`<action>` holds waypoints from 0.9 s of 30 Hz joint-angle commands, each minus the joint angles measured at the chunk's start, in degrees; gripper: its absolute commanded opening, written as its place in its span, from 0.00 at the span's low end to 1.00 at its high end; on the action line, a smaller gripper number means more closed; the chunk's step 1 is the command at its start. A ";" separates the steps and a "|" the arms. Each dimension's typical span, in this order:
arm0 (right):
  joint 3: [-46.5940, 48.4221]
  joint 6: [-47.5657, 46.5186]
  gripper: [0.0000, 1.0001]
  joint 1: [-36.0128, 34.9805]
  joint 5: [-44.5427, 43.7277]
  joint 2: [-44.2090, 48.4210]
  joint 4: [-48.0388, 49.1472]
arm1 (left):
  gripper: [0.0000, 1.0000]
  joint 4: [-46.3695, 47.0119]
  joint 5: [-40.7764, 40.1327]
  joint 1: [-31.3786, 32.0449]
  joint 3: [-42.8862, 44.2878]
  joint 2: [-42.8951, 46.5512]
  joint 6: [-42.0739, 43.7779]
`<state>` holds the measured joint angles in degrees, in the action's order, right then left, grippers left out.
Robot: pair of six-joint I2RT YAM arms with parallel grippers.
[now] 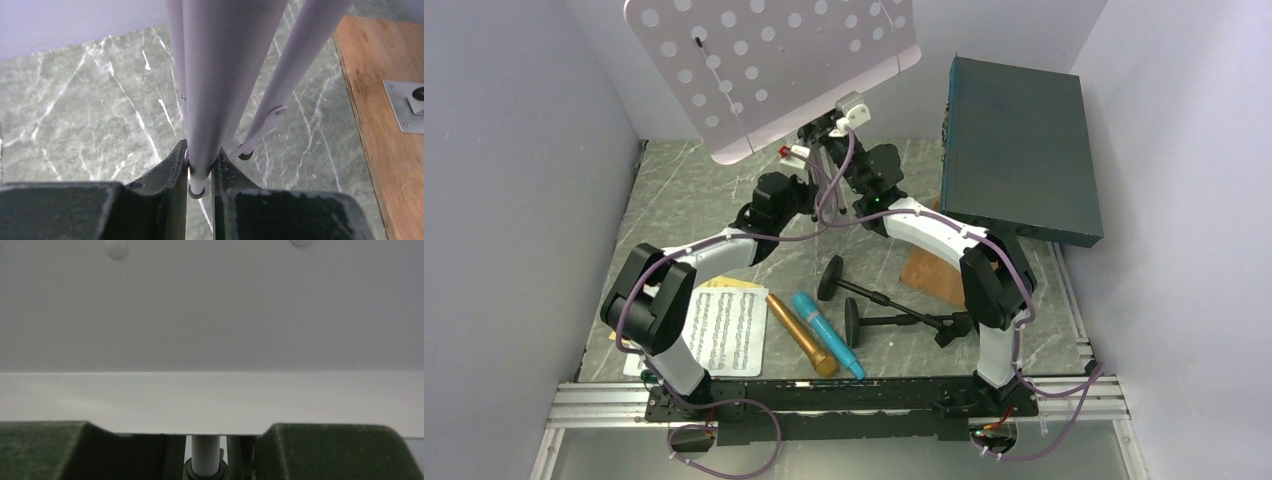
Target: Set up the instrument practice props
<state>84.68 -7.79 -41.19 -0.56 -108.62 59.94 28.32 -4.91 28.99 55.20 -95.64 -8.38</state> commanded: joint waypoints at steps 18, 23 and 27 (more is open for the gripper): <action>-2.57 -27.06 0.00 -4.01 7.24 10.70 15.37 | 0.00 -37.26 14.14 -10.80 4.14 10.64 12.26; -6.18 -35.59 0.00 -6.11 6.84 12.00 12.80 | 0.00 -33.44 13.01 -12.31 1.35 9.72 12.62; -8.22 -40.39 0.00 -6.66 7.10 13.35 9.77 | 0.00 -32.24 11.79 -14.23 0.21 9.21 12.55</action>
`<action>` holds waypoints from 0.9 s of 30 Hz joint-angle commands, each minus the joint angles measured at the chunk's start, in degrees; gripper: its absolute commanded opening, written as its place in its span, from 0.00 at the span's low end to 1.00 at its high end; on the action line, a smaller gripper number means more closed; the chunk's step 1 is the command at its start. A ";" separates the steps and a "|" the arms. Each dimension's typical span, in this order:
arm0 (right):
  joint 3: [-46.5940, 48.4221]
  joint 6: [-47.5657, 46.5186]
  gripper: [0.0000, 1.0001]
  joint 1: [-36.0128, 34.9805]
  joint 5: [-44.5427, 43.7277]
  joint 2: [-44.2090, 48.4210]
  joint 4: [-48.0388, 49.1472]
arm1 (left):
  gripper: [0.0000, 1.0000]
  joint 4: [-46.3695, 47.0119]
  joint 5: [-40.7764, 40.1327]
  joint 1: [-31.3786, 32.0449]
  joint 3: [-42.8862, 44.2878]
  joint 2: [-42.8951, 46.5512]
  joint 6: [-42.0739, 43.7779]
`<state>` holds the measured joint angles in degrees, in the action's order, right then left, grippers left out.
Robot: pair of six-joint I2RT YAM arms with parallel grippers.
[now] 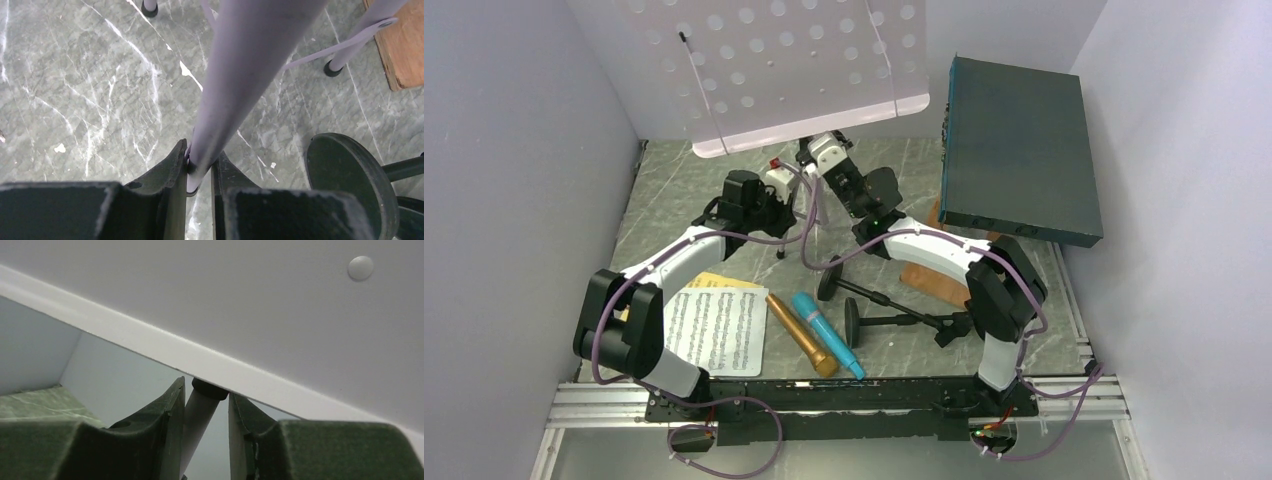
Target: Set up the instrument practice props
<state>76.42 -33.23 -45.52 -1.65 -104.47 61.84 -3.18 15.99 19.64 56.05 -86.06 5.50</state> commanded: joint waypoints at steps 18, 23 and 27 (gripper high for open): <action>2.77 -19.50 0.00 0.43 11.48 7.25 0.07 | 0.00 -15.38 -19.36 -7.51 10.78 1.43 4.75; 0.11 -10.94 0.00 0.50 10.19 6.70 4.16 | 0.00 -8.11 -16.59 -7.32 3.22 2.99 4.09; -2.90 6.86 0.00 0.89 8.85 8.57 4.72 | 0.00 -0.37 -18.49 -5.39 -3.42 5.21 2.54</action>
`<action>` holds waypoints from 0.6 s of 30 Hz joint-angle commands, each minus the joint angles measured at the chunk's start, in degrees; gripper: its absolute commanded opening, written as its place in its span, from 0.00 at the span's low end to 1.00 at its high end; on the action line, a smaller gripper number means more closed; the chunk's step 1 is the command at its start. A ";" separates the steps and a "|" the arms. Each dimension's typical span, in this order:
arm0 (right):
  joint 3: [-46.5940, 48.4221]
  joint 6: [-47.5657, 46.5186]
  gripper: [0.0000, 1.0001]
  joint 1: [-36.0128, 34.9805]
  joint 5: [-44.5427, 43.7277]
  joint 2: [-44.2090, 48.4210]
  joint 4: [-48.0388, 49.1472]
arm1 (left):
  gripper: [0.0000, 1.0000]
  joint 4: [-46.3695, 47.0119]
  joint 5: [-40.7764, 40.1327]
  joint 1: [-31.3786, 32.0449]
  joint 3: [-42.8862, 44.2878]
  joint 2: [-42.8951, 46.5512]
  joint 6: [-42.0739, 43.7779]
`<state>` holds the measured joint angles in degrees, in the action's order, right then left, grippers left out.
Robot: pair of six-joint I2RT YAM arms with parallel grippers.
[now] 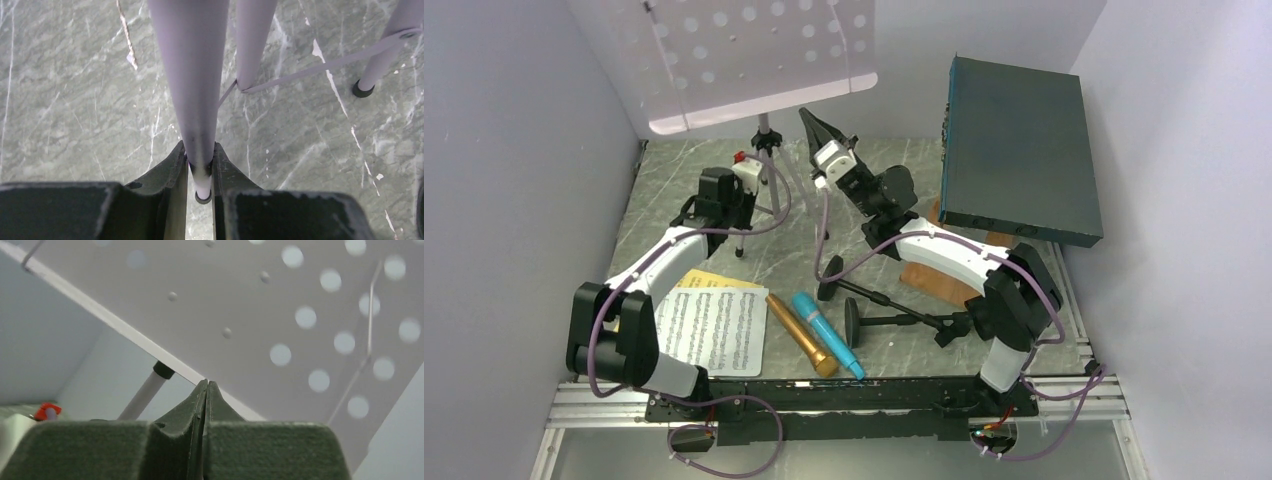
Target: Set up the instrument practice props
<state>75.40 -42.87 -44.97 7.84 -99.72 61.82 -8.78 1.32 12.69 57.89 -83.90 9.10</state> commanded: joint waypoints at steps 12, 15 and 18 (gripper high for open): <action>-1.63 42.67 0.43 0.23 -6.85 1.77 -3.66 | 0.00 7.88 -3.53 3.74 -8.15 2.20 -1.54; -2.07 46.02 0.51 -0.32 -8.79 2.23 -5.94 | 0.00 8.33 -3.29 3.82 -8.67 2.14 -2.05; -5.50 45.26 0.61 -1.65 -11.53 4.46 -4.80 | 0.00 8.34 -3.09 3.87 -8.58 1.81 -1.93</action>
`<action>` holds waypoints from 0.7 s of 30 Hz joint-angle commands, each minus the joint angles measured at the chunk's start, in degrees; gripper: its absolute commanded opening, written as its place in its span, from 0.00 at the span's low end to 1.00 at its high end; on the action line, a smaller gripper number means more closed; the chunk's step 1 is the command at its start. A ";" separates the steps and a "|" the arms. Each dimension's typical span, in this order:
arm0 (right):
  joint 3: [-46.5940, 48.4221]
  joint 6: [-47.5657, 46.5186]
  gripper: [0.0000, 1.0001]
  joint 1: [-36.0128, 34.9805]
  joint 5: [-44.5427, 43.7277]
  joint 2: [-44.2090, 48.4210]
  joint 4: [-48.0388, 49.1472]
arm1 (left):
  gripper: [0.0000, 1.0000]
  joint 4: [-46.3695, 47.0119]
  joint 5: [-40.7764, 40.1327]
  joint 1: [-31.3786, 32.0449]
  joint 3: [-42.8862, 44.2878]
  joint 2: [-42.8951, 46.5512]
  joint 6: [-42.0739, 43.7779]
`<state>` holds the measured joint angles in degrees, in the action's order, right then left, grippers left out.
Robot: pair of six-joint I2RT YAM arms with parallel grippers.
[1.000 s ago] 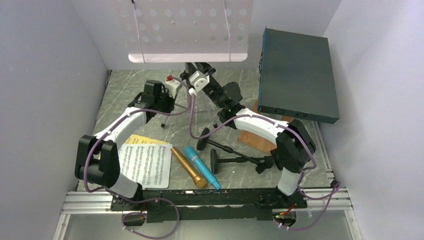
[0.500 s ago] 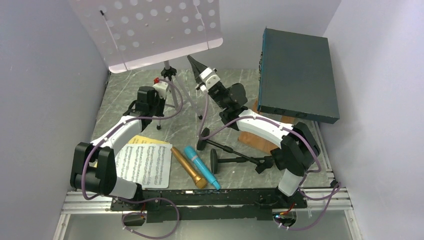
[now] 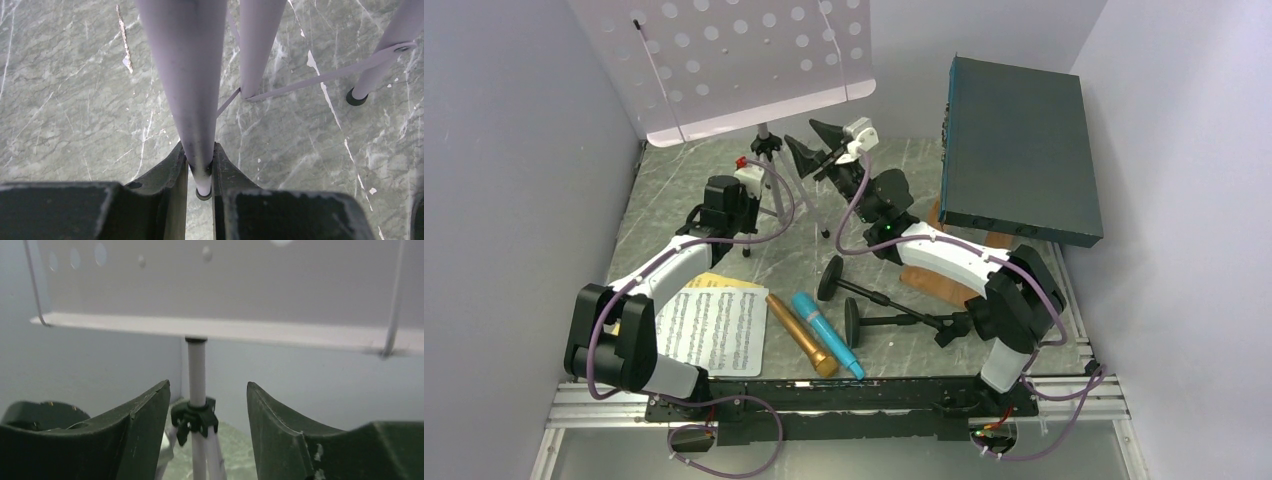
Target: Set up the instrument practice props
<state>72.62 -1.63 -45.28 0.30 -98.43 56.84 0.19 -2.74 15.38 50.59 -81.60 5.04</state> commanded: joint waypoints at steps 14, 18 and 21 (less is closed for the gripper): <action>17.12 2.31 0.84 -3.39 -13.76 -10.97 -10.34 | 0.00 -0.63 0.73 2.06 -1.72 -1.01 2.65; 21.17 -4.02 0.83 -5.09 -15.93 -15.93 -6.53 | 0.00 -0.63 0.14 2.75 -1.98 -0.76 3.21; 24.72 -7.09 0.83 -5.76 -17.00 -19.38 -3.57 | 0.00 -0.63 0.11 2.95 -1.98 -0.75 3.31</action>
<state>91.96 -2.85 -49.56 -13.76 -114.87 47.72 1.65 -3.55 16.43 50.02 -81.62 5.08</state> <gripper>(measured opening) 0.831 0.203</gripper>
